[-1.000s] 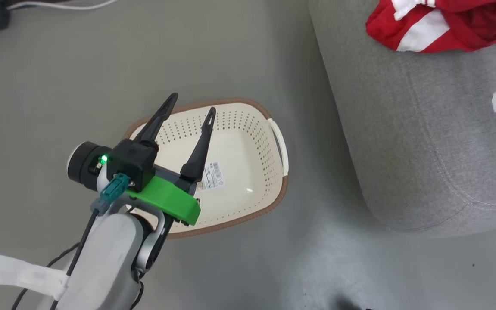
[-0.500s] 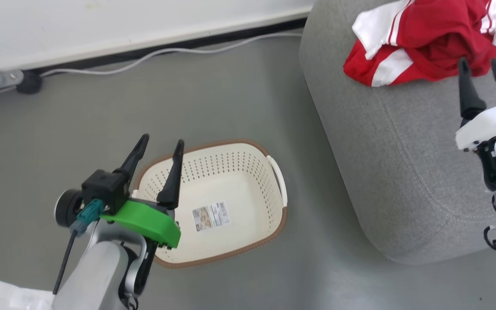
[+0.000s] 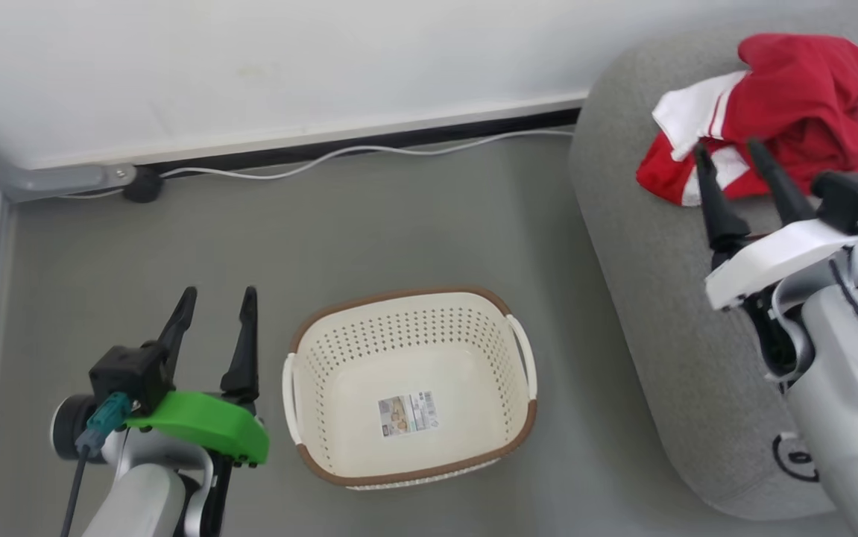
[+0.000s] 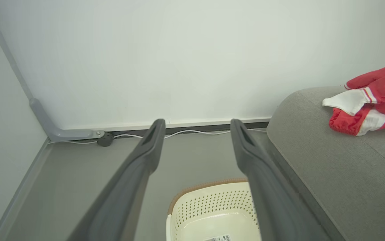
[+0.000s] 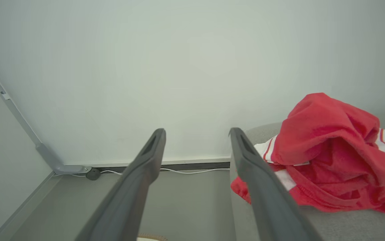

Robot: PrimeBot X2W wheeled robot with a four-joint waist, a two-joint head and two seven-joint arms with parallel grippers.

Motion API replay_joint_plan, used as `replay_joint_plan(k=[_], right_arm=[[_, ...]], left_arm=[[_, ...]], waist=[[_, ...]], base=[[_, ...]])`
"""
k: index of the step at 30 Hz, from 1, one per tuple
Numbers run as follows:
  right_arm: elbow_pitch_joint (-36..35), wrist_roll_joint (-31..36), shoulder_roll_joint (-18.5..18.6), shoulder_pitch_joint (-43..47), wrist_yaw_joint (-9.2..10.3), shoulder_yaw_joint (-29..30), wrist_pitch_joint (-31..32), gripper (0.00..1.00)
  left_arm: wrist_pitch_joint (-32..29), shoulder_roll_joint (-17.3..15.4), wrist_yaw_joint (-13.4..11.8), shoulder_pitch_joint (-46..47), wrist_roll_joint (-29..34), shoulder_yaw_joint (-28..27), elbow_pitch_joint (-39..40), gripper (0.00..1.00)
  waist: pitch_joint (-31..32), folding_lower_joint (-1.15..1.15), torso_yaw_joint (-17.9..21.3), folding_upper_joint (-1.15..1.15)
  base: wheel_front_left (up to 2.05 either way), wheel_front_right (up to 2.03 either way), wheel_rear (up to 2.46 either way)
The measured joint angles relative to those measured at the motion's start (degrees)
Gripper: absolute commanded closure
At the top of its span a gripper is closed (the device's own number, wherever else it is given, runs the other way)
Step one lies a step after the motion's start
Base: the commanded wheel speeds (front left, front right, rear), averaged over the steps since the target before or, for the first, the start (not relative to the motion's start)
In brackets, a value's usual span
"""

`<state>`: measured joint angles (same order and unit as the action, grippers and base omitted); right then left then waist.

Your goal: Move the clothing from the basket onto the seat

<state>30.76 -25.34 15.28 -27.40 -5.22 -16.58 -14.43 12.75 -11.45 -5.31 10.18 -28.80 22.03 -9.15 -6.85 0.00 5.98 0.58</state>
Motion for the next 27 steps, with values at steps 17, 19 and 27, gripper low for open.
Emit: replay_joint_plan(k=[17,19,27], right_arm=[[-6.47,2.18,-5.60,8.89,3.42,-2.01,0.00,0.00],[-7.10,2.25,-6.34,10.10,3.92,-2.13,0.00,0.00],[-8.89,2.74,-6.64,16.03,5.42,-2.40,0.00,0.00]], left_arm=[[1.19,-0.31,-1.35,-7.99,-1.26,-8.81,-0.96,0.00],[1.21,-0.34,-1.36,-9.21,-1.26,-9.76,-0.96,0.00],[1.51,-0.25,-1.53,-12.74,-0.91,-12.35,-0.11,0.00]], waist=[[5.21,0.00,-5.51,0.00],[5.82,0.00,-5.71,0.00],[7.39,0.00,-5.80,0.00]], base=[[0.00,0.00,0.00],[0.00,0.00,0.00],[0.00,0.00,0.00]])
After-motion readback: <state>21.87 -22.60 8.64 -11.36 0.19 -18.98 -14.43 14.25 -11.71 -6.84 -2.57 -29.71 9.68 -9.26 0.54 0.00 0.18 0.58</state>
